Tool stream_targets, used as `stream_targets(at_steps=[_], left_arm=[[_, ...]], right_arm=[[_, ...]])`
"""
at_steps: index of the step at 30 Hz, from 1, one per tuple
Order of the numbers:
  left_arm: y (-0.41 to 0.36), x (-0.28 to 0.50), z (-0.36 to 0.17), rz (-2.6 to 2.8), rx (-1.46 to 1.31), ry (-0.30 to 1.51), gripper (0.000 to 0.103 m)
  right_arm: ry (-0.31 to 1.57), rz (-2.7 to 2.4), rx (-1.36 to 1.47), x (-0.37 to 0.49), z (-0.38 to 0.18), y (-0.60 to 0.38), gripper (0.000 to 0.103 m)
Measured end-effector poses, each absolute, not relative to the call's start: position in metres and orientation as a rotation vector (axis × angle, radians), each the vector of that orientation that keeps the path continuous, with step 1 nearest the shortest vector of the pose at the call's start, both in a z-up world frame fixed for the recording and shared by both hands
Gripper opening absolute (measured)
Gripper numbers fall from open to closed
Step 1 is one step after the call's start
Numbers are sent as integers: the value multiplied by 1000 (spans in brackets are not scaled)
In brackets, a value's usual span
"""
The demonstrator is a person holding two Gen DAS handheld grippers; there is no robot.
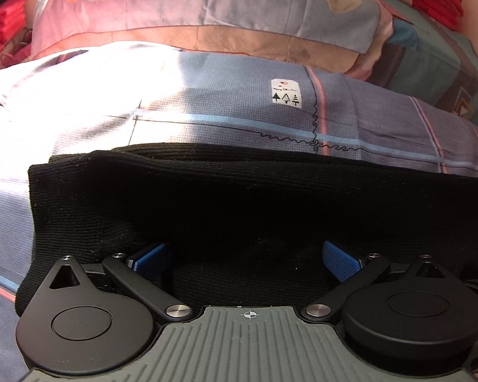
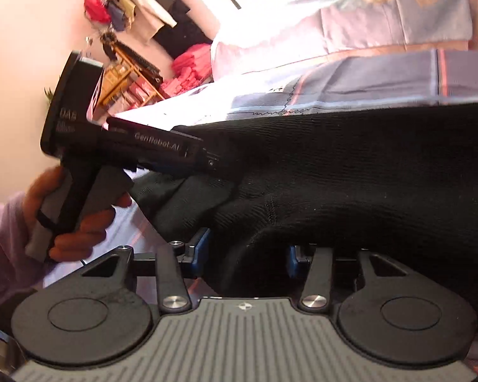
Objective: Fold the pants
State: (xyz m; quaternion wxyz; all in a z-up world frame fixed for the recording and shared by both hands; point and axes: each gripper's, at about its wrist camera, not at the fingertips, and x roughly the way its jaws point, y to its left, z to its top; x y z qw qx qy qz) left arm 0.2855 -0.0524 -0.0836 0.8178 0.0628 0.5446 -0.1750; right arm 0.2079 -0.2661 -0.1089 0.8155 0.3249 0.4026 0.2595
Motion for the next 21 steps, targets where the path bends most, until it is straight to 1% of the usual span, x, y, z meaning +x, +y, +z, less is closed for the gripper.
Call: stream_targets(at_steps=[1, 2, 3, 4, 5, 7, 8, 9, 10, 11, 12, 13, 14, 16, 17, 18, 19, 21], left_arm=[[-52, 285, -84, -375, 135, 1157, 103], [-52, 284, -84, -379, 136, 1153, 103], [-52, 284, -84, -381, 136, 1153, 103], [-52, 284, -85, -380, 135, 1149, 103], [-52, 285, -85, -378, 132, 1148, 103], [-52, 285, -85, -375, 129, 1147, 103], [-52, 285, -85, -374, 129, 1146, 103], [-51, 284, -84, -373, 130, 1146, 103], [-51, 284, -84, -374, 132, 1146, 103], [-51, 284, -84, -376, 134, 1145, 103], [-51, 284, -84, -379, 135, 1144, 103], [-51, 283, -84, -381, 136, 1142, 103], [-50, 283, -84, -383, 136, 1140, 103], [-50, 282, -85, -382, 135, 1133, 103], [-50, 281, -85, -379, 136, 1127, 103], [-51, 280, -85, -375, 137, 1122, 103], [-51, 279, -85, -371, 140, 1120, 103], [-52, 279, -85, -362, 139, 1122, 103]], right_arm=[[917, 670, 755, 207, -116, -263, 56], [962, 743, 771, 204, -122, -259, 70], [939, 733, 714, 200, -120, -259, 69], [932, 701, 700, 203, -120, -264, 60], [923, 653, 772, 210, -124, -278, 53], [854, 524, 954, 217, -132, -305, 52], [845, 488, 996, 218, -134, -309, 42], [872, 496, 982, 218, -133, -308, 42], [920, 557, 899, 215, -129, -297, 50], [964, 640, 728, 207, -119, -279, 53], [943, 653, 550, 195, -103, -267, 53], [941, 646, 459, 186, -90, -265, 54], [945, 631, 441, 179, -81, -270, 56], [831, 561, 554, 167, -64, -297, 58], [760, 516, 641, 164, -64, -313, 68], [710, 449, 725, 165, -68, -331, 73], [696, 391, 751, 164, -74, -344, 76], [692, 236, 750, 162, -90, -381, 66]])
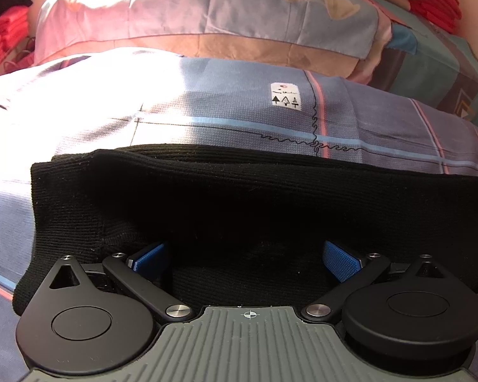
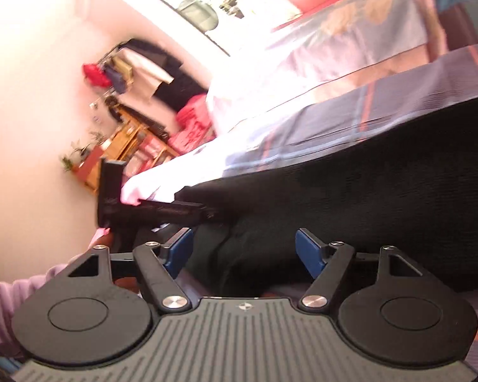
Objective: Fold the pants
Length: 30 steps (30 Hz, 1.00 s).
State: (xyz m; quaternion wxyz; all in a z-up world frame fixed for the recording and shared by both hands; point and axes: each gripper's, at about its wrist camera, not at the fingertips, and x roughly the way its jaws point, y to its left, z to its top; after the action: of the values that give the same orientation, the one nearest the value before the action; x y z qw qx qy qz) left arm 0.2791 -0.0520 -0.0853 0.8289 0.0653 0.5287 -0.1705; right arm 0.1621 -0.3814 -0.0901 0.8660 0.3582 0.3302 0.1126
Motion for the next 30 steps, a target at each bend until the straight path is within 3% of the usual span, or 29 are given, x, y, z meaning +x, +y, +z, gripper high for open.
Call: stream_targets(at_steps=[1, 2, 4, 6, 12, 15, 17, 19, 20, 21, 24, 29, 30], left_arm=[[-52, 280, -85, -360, 137, 1125, 103], [-52, 281, -85, -360, 137, 1127, 103], [-52, 281, -85, -363, 141, 1127, 103], [-52, 280, -86, -366, 149, 1123, 103], [-59, 282, -87, -337, 165, 1129, 103], [-62, 282, -89, -324, 180, 1126, 103], [-62, 282, -89, -317, 178, 1123, 103], [-64, 283, -90, -309, 185, 1124, 103], [-65, 283, -90, -305, 191, 1126, 103], [-66, 283, -90, -301, 196, 1127, 103], [-67, 282, -91, -294, 203, 1123, 103], [-71, 284, -91, -280, 210, 1136, 103], [-71, 285, -91, -281, 209, 1141, 103]], right_arm=[[685, 163, 768, 157, -97, -403, 49], [659, 100, 823, 149, -106, -432, 18], [593, -21, 889, 127, -112, -481, 4], [528, -167, 873, 103, -110, -523, 0], [367, -595, 906, 40, -97, -630, 0], [285, -562, 937, 18, -87, -634, 16], [316, -443, 917, 20, -89, -616, 34], [403, -390, 916, 32, -101, -603, 46], [434, -426, 890, 35, -107, -605, 30], [435, -489, 890, 33, -112, -614, 1], [348, -681, 898, 23, -100, -623, 0], [438, -499, 810, 41, -80, -583, 44], [482, -433, 841, 45, -85, -578, 49]])
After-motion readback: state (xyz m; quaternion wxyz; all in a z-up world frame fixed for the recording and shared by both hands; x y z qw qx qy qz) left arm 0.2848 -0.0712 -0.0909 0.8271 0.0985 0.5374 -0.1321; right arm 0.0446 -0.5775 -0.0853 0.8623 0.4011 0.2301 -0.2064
